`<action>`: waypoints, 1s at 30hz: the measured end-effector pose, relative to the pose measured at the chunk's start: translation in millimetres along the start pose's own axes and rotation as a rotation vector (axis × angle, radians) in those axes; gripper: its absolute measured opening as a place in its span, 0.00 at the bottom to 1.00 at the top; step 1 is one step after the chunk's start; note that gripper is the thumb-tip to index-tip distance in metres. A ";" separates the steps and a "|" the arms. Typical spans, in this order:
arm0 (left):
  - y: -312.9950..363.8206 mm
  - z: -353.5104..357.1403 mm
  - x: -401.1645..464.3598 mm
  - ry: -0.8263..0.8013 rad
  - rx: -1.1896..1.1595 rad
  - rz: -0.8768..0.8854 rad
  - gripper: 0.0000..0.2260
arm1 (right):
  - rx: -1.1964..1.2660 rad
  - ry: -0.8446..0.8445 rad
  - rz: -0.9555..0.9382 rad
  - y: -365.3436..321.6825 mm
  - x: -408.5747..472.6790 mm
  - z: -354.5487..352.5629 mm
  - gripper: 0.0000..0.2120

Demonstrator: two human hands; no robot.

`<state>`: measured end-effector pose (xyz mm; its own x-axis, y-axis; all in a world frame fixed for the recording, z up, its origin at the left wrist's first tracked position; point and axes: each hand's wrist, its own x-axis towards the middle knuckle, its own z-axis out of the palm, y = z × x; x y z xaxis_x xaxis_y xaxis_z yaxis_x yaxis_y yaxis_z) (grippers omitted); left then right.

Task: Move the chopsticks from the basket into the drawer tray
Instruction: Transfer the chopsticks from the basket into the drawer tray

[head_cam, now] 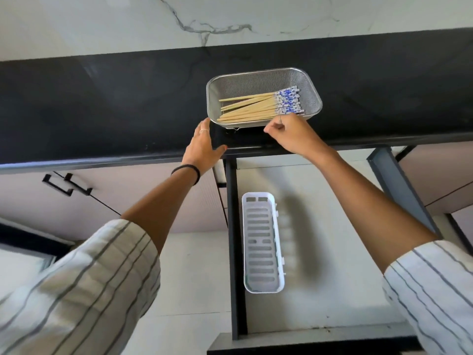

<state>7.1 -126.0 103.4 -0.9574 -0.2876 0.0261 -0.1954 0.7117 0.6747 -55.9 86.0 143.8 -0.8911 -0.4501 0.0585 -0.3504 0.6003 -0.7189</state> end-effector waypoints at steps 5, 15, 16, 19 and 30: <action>-3.4 -11.5 -3.8 -0.043 0.087 0.064 0.36 | -0.044 0.014 -0.011 -18.9 -0.9 10.2 0.11; -22.5 -21.3 46.6 -0.073 0.101 0.177 0.48 | -0.156 0.176 0.059 -36.4 37.6 17.6 0.11; -25.9 -17.3 53.8 -0.084 0.065 0.184 0.49 | -0.168 0.200 0.079 -34.7 46.3 20.7 0.11; -40.0 -6.4 67.0 -0.108 -0.018 0.207 0.49 | -0.203 0.195 0.175 -30.5 67.5 34.8 0.12; -61.9 1.7 75.9 -0.189 -0.166 0.332 0.44 | -0.278 0.026 0.464 -22.9 101.5 51.7 0.15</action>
<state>-53.8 -190.8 62.4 -0.9878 0.0738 0.1369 0.1527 0.6287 0.7625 -123.4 -7.7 130.4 -0.9761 -0.0820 -0.2014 0.0212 0.8859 -0.4634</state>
